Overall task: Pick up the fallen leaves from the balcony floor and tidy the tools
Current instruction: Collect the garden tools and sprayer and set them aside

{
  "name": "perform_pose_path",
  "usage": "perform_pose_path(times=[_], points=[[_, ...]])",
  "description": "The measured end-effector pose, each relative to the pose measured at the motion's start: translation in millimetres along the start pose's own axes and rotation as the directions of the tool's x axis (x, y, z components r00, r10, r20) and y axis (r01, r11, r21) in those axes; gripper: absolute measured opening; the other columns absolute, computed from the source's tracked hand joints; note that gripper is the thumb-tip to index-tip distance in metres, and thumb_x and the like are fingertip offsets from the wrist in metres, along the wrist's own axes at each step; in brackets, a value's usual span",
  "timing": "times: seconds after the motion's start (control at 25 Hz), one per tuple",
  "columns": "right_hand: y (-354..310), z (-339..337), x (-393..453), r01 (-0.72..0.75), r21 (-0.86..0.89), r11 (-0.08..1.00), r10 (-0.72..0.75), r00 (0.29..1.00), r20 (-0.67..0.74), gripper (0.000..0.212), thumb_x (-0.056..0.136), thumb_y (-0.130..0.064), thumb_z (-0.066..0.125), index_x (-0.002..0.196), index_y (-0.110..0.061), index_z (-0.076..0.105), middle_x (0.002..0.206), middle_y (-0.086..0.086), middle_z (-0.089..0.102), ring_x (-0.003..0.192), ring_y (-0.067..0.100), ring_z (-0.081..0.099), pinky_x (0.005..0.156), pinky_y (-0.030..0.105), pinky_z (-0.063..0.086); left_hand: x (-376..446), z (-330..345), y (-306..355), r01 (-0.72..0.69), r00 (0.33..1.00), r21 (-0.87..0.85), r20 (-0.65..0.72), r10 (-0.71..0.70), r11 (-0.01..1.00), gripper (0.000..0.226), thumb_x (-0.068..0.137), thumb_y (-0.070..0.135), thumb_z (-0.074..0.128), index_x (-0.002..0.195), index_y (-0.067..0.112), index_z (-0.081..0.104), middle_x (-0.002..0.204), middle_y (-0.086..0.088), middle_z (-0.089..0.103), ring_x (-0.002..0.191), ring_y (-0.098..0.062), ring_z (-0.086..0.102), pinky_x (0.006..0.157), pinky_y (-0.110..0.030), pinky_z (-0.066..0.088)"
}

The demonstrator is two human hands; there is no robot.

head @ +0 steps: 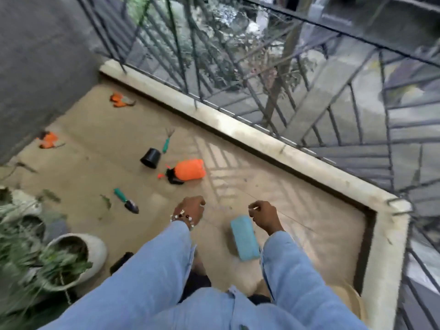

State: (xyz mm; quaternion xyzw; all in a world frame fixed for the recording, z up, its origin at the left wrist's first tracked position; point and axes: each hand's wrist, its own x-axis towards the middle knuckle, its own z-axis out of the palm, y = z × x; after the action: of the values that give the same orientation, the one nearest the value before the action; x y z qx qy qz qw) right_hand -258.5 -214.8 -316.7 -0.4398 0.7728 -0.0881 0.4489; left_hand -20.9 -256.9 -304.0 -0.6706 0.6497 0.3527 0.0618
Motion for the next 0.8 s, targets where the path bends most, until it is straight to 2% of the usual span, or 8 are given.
perform_pose_path(times=[0.12,0.24,0.36,0.48,0.6,0.68,0.76,0.8], points=[[-74.7,41.5,23.1,0.088,-0.009,0.996,-0.087,0.992,0.091,0.009,0.083,-0.013,0.062,0.086,-0.021,0.066,0.075,0.006,0.068,0.080,0.025,0.065,0.086,0.037,0.052,23.8,-49.5,-61.3,0.119,0.989,-0.122,-0.072,-0.129,0.985,0.027,0.090,0.020,0.054,0.115,0.022,0.065,0.119,-0.015,0.064,0.110,-0.033,0.060,0.090,-0.031,0.046],[-142.1,64.3,45.1,0.173,-0.057,0.983,-0.161,0.971,0.175,0.011,0.085,-0.013,0.061,0.093,-0.015,0.069,0.073,0.003,0.066,0.075,0.020,0.063,0.087,0.035,0.051,48.3,-86.5,-106.9,0.213,0.965,-0.254,-0.095,-0.244,0.943,0.026,0.089,0.022,0.056,0.113,0.023,0.066,0.118,-0.015,0.063,0.110,-0.033,0.059,0.090,-0.030,0.044],[-190.3,76.1,92.4,0.220,-0.108,0.970,-0.195,0.960,0.199,0.015,0.086,-0.012,0.062,0.098,-0.009,0.070,0.081,0.010,0.071,0.080,0.025,0.067,0.087,0.035,0.051,89.4,-108.3,-138.0,0.280,0.941,-0.369,-0.077,-0.330,0.886,0.022,0.086,0.022,0.059,0.106,0.024,0.068,0.111,-0.017,0.065,0.102,-0.033,0.061,0.086,-0.030,0.048],[-231.0,87.4,153.0,0.260,-0.171,0.950,-0.216,0.947,0.239,0.017,0.087,-0.015,0.062,0.101,-0.008,0.070,0.091,0.013,0.073,0.089,0.029,0.068,0.086,0.034,0.050,140.2,-119.0,-161.4,0.355,0.910,-0.491,-0.016,-0.415,0.796,0.021,0.082,0.020,0.063,0.102,0.019,0.070,0.103,-0.017,0.068,0.097,-0.034,0.063,0.087,-0.033,0.051],[-268.4,114.5,226.2,0.277,-0.217,0.936,-0.206,0.931,0.300,0.018,0.088,-0.015,0.061,0.102,-0.007,0.069,0.096,0.015,0.072,0.094,0.031,0.066,0.085,0.033,0.047,204.2,-120.2,-191.4,0.419,0.862,-0.634,0.054,-0.503,0.650,0.015,0.080,0.016,0.064,0.094,0.015,0.070,0.097,-0.017,0.072,0.096,-0.035,0.067,0.087,-0.042,0.054],[-292.9,139.5,277.8,0.271,-0.245,0.931,-0.170,0.915,0.365,0.018,0.089,-0.015,0.061,0.103,-0.007,0.069,0.098,0.016,0.072,0.097,0.032,0.065,0.084,0.033,0.047,248.9,-120.9,-211.5,0.470,0.814,-0.718,0.127,-0.567,0.514,0.013,0.084,0.009,0.060,0.091,0.019,0.066,0.095,-0.014,0.072,0.096,-0.035,0.067,0.086,-0.046,0.054],[-311.2,162.7,320.5,0.273,-0.256,0.927,-0.153,0.900,0.408,0.020,0.090,-0.016,0.060,0.106,-0.007,0.069,0.100,0.015,0.071,0.096,0.031,0.065,0.082,0.031,0.046,282.9,-124.8,-224.0,0.498,0.765,-0.791,0.208,-0.609,0.355,0.017,0.090,0.005,0.054,0.101,0.012,0.065,0.092,-0.015,0.070,0.089,-0.036,0.065,0.076,-0.043,0.053],[-319.6,177.9,345.0,0.274,-0.259,0.926,-0.148,0.896,0.418,0.021,0.090,-0.016,0.060,0.106,-0.006,0.069,0.101,0.015,0.071,0.094,0.030,0.065,0.081,0.030,0.046,305.2,-120.4,-235.1,0.511,0.742,-0.812,0.250,-0.622,0.283,0.022,0.093,0.002,0.050,0.110,0.006,0.063,0.096,-0.017,0.068,0.084,-0.033,0.063,0.069,-0.036,0.051]])
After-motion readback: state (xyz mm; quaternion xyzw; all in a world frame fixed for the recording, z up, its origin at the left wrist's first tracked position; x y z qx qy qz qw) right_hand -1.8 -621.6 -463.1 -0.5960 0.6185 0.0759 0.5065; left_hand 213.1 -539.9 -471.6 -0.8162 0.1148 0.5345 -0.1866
